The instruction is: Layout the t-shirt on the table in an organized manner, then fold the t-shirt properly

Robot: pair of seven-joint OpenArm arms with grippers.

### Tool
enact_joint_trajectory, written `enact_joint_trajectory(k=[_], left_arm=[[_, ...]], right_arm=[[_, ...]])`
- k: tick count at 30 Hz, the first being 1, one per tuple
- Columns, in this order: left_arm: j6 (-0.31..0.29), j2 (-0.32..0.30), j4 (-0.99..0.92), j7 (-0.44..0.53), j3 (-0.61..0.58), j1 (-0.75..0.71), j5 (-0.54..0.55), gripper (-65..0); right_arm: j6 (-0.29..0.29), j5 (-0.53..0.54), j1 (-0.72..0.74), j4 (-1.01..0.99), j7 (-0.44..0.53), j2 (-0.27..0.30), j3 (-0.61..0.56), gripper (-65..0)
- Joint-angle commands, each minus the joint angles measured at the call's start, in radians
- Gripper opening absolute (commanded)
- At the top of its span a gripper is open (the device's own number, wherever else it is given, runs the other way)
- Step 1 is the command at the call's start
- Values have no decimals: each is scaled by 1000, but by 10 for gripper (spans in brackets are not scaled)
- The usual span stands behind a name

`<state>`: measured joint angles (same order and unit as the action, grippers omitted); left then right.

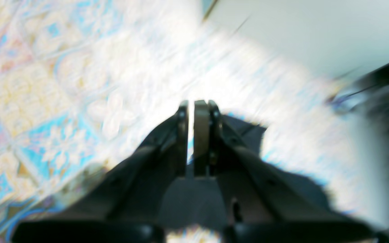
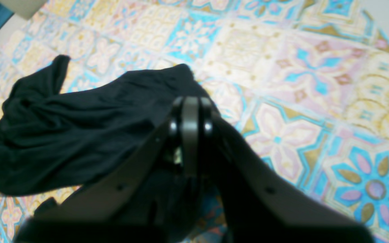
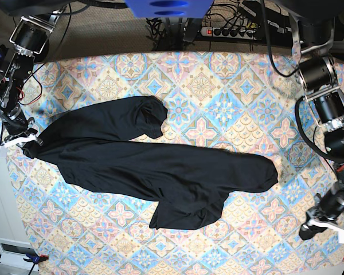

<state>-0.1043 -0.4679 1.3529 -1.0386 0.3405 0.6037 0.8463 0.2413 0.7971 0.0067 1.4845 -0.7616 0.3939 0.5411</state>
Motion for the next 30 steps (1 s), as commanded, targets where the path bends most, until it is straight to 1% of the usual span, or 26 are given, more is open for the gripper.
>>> enact_joint_trajectory(k=[1,3,5,7,9,11,13,15,17,19,21,23,25,28,30], left_arm=[[-5,-13,17,-18,38,43,44,-622],[-5,-12,17,-67,84,86,90,-622],[-5,-16,17,-73,90,107,101,-621],[-5,-38,17,-73,90,111,83,-620],[-7,-36,10,-73,82,106,44,-619],[-7,-35,4,-67,36,74,-15,-618],[-2,-35,-3,-7,-48,40,-86,-602],[-2,-36,-10,106,-142,-28,-181,-560],[-2,-38,-19,214,-214,-78,-259,-506],[-2,-38,-39,315,-288,-127,-335,-430],[-2,-38,-86,400,-341,-159,-381,-366],[-2,-38,-163,472,-393,-170,-414,-315],[-2,-38,-244,516,-436,-166,-433,-298],[-2,-38,-349,591,-513,-158,-445,-297],[-2,-38,-393,625,-573,-144,-445,-297]], right_arm=[[5,15,17,15,27,26,7,-650],[5,15,20,15,27,26,6,-650],[5,15,22,15,27,26,6,-650],[5,15,22,15,27,26,6,-650],[5,15,22,15,27,26,6,-650],[5,15,22,15,27,26,6,-650],[5,15,22,15,27,26,6,-650],[5,15,22,15,27,26,6,-650],[5,15,22,15,27,26,6,-650],[5,15,20,15,27,26,6,-650],[5,15,22,15,27,26,-2,-650],[5,15,22,15,27,26,-9,-650],[5,15,22,17,27,26,-14,-650],[5,15,20,17,27,26,-16,-650],[5,15,20,17,27,26,-16,-650]])
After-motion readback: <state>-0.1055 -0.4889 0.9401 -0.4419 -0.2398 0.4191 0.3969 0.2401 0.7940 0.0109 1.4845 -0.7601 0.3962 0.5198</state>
